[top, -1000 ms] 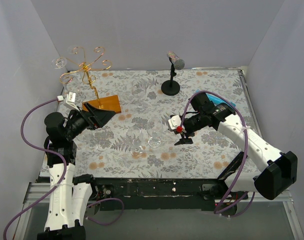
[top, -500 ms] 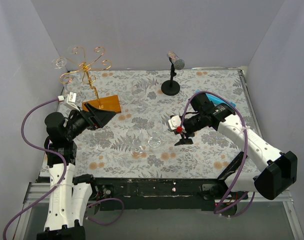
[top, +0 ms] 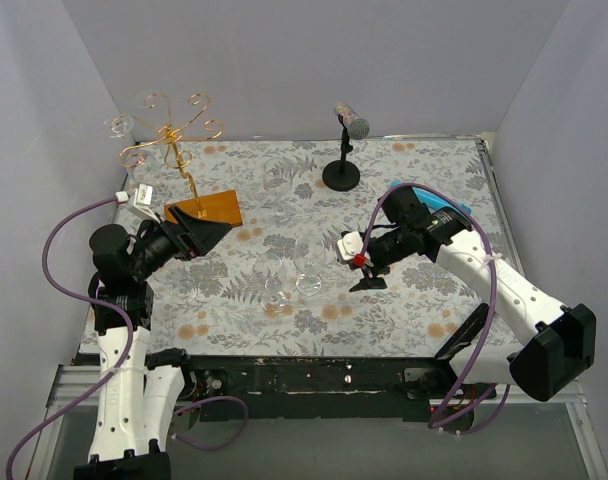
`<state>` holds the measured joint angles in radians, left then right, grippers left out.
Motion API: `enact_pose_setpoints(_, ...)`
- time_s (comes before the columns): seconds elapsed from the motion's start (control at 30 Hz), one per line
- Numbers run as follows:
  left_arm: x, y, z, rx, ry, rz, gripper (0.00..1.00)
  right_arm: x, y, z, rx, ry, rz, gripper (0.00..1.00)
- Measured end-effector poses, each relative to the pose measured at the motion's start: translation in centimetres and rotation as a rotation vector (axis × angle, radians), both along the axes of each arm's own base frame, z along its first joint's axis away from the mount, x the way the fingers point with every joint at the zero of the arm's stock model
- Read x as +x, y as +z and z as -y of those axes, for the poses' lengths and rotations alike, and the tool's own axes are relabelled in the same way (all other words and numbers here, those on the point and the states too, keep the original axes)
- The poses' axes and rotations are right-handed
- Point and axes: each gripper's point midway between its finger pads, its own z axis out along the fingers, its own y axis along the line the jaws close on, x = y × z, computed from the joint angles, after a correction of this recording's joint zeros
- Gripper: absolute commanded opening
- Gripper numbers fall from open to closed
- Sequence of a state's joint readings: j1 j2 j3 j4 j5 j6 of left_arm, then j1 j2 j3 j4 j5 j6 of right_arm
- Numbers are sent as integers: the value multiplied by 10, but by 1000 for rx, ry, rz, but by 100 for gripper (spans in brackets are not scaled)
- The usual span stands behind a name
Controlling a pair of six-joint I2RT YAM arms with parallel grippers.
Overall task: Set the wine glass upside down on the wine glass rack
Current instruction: Pick up the wine glass at the center of the board.
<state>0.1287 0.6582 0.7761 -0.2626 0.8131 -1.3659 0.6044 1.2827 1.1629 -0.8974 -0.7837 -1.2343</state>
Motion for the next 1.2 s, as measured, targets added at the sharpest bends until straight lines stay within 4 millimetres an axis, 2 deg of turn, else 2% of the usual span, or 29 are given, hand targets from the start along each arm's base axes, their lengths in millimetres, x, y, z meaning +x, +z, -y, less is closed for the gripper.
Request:
enact_pose_setpoints(0.73,-1,-1,0,2,-2,-6,98,2,0,1,-7,-19,-5,78)
enact_pose_setpoints(0.87,0,-2,0,3,-2,-8,98,10,1,1,-25,-92,-24,77)
enact_pose_setpoints(1.07,1,-5,0,6,-3,-22,98,38,20,-8,1,-237,-31,76)
enact_pose_setpoints(1.2,0,-6,1,8,-7,-24,98,46,25,-15,18,-302,-88,74)
